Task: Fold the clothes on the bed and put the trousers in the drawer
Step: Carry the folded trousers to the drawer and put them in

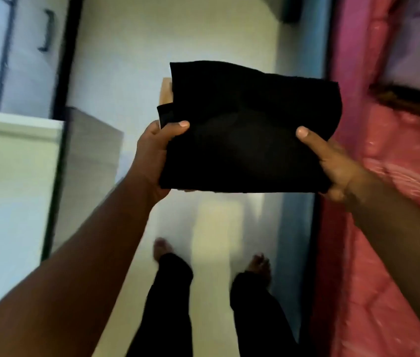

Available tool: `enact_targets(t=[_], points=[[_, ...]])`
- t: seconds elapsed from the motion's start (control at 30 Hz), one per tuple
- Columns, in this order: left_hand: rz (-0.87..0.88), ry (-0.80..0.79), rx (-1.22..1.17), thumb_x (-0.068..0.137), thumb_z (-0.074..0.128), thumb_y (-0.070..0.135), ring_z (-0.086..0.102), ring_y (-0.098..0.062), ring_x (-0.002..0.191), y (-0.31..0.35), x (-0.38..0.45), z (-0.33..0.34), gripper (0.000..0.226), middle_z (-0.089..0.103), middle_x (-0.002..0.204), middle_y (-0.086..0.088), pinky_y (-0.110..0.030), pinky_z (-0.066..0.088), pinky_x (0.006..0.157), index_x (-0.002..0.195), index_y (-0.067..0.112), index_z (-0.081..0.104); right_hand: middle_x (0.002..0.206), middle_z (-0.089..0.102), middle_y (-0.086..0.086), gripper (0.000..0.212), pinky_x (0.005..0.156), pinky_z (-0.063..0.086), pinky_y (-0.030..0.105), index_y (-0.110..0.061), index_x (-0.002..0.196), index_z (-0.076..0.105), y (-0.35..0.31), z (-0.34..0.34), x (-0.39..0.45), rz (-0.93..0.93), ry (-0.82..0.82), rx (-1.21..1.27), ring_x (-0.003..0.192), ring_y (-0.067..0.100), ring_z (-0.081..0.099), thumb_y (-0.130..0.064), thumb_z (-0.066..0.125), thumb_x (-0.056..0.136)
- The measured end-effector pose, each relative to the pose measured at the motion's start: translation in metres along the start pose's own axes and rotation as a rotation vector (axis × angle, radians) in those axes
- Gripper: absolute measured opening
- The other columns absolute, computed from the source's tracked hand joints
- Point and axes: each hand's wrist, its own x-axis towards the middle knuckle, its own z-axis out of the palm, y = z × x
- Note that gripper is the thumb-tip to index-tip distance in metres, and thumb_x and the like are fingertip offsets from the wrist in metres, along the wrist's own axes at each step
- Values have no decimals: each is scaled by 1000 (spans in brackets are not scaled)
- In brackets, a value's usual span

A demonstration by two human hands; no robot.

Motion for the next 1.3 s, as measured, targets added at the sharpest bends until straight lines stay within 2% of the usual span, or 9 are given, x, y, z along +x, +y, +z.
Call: enact_targets(t=[0.07,0.23,0.4,0.53,0.6,0.73,0.97,1.13,1.3], points=[[100,109,-72,82,67,25,59,-47,114,29,-12,-60,56,56,131,-25,-65,52,81,132,6,51,115,71,1,95,73,57,26,-17,137,51,-10,71,7,-22,-76,-42,102,16,69,-44,82,51],[270,288,-136,85,67,17,50,-49,124,99,-62,-253,53,48,136,-34,-56,37,109,130,-6,52,120,69,3,75,76,56,25,-15,134,53,-1,272,4,18,-381,-31,106,18,67,-29,73,63],[317,406,-51,63,88,29,69,-24,92,131,-95,-433,51,70,104,-9,-37,55,90,107,13,68,120,68,12,58,85,56,41,-11,129,59,70,439,2,226,-523,23,109,29,66,-3,69,73],[262,530,-55,59,88,21,71,-16,83,112,-81,-545,39,74,94,1,-30,58,80,95,19,74,118,69,12,58,85,57,44,-8,128,59,140,531,20,359,-435,26,107,30,67,9,69,74],[219,554,-54,71,78,10,72,-13,81,89,-65,-591,34,75,91,2,-26,57,76,104,14,72,118,69,10,60,86,57,45,-10,129,58,182,558,39,382,-390,-28,106,29,67,9,70,74],[173,564,-27,86,65,-1,71,-10,85,42,-26,-642,38,75,94,4,-23,56,77,123,7,62,121,68,8,61,91,54,49,-14,132,54,235,577,71,401,-363,-89,108,29,66,7,70,76],[167,619,28,83,74,2,68,-4,87,-14,45,-668,42,73,96,6,-20,53,84,123,7,64,116,70,8,54,83,58,44,-12,129,55,285,583,129,363,-190,-193,102,25,69,6,69,80],[-170,564,759,84,71,49,57,-24,120,-24,63,-679,64,60,132,-6,-34,44,102,139,20,54,122,66,2,53,67,58,27,-21,132,51,293,577,135,425,-188,-488,101,17,67,-9,72,85],[63,898,1027,91,62,33,35,-31,137,-4,47,-614,65,40,150,-6,-45,35,107,149,20,35,128,48,-5,80,90,41,29,-20,148,23,252,578,112,319,-29,-683,98,10,49,-11,72,86]])
